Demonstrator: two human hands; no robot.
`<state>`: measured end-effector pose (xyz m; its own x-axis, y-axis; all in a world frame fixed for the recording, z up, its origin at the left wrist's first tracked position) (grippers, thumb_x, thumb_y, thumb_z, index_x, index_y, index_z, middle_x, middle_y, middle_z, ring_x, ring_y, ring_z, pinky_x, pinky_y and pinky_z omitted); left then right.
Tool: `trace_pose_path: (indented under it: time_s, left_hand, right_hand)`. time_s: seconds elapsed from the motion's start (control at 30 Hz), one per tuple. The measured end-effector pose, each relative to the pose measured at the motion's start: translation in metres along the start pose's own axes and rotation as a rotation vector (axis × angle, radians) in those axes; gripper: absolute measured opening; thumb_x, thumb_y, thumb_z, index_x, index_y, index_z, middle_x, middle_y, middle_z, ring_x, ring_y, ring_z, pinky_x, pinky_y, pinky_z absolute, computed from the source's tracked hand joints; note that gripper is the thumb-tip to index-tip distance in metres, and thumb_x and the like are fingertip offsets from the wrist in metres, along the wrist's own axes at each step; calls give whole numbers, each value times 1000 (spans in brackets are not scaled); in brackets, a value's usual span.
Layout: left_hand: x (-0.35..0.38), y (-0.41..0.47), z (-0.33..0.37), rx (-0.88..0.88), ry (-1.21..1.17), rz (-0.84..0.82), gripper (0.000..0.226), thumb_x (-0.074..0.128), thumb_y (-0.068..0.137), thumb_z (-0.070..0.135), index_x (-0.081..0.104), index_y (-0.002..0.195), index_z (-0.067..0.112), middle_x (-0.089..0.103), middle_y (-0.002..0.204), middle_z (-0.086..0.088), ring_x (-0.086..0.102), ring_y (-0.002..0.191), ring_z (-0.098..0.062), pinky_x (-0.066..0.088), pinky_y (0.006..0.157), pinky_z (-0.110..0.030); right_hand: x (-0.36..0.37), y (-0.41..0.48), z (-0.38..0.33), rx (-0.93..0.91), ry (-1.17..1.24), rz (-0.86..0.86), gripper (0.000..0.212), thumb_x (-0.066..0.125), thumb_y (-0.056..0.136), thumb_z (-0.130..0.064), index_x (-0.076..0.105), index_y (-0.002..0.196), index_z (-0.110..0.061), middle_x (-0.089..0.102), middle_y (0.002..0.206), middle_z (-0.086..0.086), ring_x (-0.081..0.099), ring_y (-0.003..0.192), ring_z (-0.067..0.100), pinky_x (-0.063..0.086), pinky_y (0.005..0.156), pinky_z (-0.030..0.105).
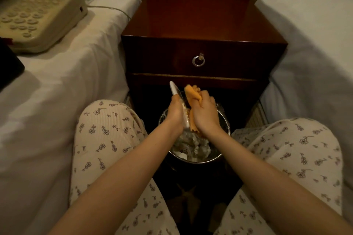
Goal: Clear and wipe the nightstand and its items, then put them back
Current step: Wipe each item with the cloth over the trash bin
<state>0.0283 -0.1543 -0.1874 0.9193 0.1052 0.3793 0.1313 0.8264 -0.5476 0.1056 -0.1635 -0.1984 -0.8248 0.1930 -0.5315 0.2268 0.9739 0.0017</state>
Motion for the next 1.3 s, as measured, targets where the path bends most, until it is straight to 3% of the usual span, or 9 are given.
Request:
trace_pose_path:
  time_s: [0.1,0.2,0.37,0.53,0.63,0.73,0.87,1.03,1.3]
  left_hand:
    - [-2,3,-4,43,-30,43,38,29,102,34,57,84,16,57,75,-3,57,71,-13,47,67,-26]
    - [-1,5,-8,-6,-22,56,39,25,102,35,56,100,11,58,88,-8,59,87,-22,46,79,-34]
    - [-5,12,-7,46,60,132,45,29,102,35,42,137,11,59,89,-8,60,81,-19,48,65,-30]
    - [-8,24,-9,16,52,188,53,24,101,43,18,150,24,40,145,-13,47,125,-33,41,102,-49]
    - [-10,33,-12,54,31,203,53,26,99,47,28,147,26,50,138,-13,59,108,-25,50,87,-41]
    - [-8,22,-7,20,11,228,56,23,99,49,33,144,16,51,136,-13,56,115,-31,46,97,-45]
    - [-8,18,-2,-5,53,232,51,22,101,43,44,132,10,58,88,-10,59,86,-28,48,82,-38]
    - [-9,20,-9,14,148,268,36,26,103,31,56,95,12,57,74,-4,56,62,-18,46,54,-28]
    - [-6,9,-4,-24,194,97,49,22,102,43,54,79,14,59,68,-6,57,62,-18,48,58,-28]
  right_hand:
    - [5,-6,-6,-161,-13,-90,21,39,97,-23,48,114,-14,50,109,7,52,88,14,43,70,24]
    - [4,-1,5,90,-52,-109,28,37,97,-27,46,120,-16,52,118,12,56,97,25,45,76,33]
    - [2,-9,-6,-94,37,-122,16,40,96,-20,49,109,-18,52,108,7,53,92,19,41,68,25]
    - [-5,-6,-2,79,121,-62,14,40,94,-19,48,106,-17,54,101,9,52,86,23,36,62,29]
    - [-5,-10,-7,10,83,-195,12,43,94,-20,48,104,-20,54,90,2,51,77,15,36,61,27]
    - [-6,-5,0,170,41,-162,18,39,96,-19,46,112,-17,50,84,-3,48,72,12,37,59,27]
    - [-12,-1,-4,366,401,-226,24,44,97,-17,43,120,-13,53,105,9,54,82,18,47,71,32]
    - [-16,0,-2,566,733,-200,40,42,98,-17,33,137,-9,53,124,20,58,103,33,49,80,43]
    - [-8,-8,-9,200,563,-148,13,42,98,-19,42,110,-22,54,98,1,57,87,17,49,77,33]
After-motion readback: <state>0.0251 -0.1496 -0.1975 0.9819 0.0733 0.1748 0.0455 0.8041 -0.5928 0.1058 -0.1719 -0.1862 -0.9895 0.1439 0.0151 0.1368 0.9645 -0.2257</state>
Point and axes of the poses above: each hand's wrist, its own y-axis towards the middle knuckle, its own x-axis out of the palm, z = x × y, the point moved 1 cm from there along y, towards the middle knuckle
